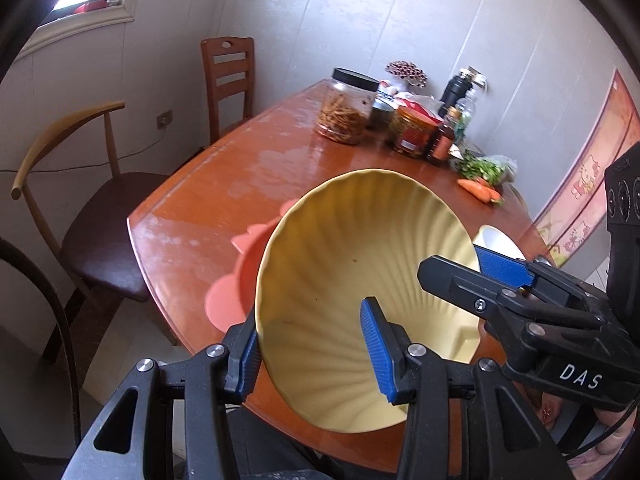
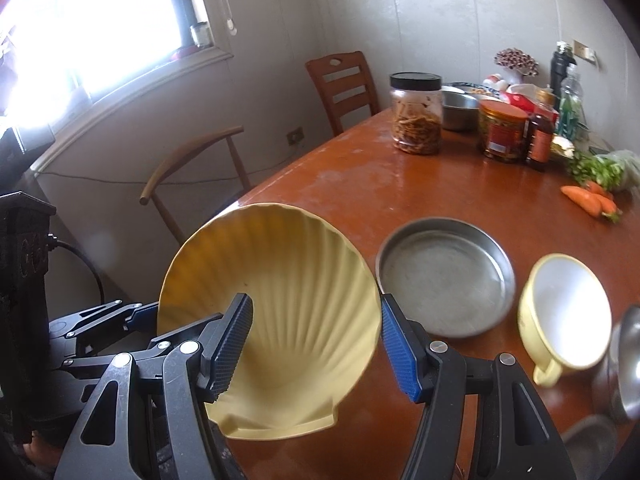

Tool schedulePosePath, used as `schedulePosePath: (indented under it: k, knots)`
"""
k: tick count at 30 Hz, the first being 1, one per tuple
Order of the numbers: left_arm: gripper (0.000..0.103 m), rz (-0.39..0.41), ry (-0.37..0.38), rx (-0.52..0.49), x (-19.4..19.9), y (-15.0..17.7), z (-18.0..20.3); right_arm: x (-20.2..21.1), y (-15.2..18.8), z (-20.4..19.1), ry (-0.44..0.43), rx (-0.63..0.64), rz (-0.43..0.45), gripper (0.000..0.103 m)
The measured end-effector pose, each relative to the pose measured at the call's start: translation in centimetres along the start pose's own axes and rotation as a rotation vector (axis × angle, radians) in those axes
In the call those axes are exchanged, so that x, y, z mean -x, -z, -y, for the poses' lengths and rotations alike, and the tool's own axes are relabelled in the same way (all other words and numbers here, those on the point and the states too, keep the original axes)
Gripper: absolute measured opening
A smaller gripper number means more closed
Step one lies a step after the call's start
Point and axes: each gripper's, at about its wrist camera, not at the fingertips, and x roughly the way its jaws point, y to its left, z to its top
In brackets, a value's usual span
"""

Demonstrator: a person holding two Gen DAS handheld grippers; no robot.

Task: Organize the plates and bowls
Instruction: 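Lift the yellow shell bowl with the right tool toward the orange plate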

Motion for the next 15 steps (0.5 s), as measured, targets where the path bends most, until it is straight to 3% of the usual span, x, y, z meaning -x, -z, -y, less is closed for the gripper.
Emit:
schedulePosePath:
  k: [15]
  knots:
    - [0.046, -0.041, -0.034, 0.010, -3.4, -2.2, -1.7, -4.9, -2.6, 0.8, 0.005, -0.005, -0.050, 0.066]
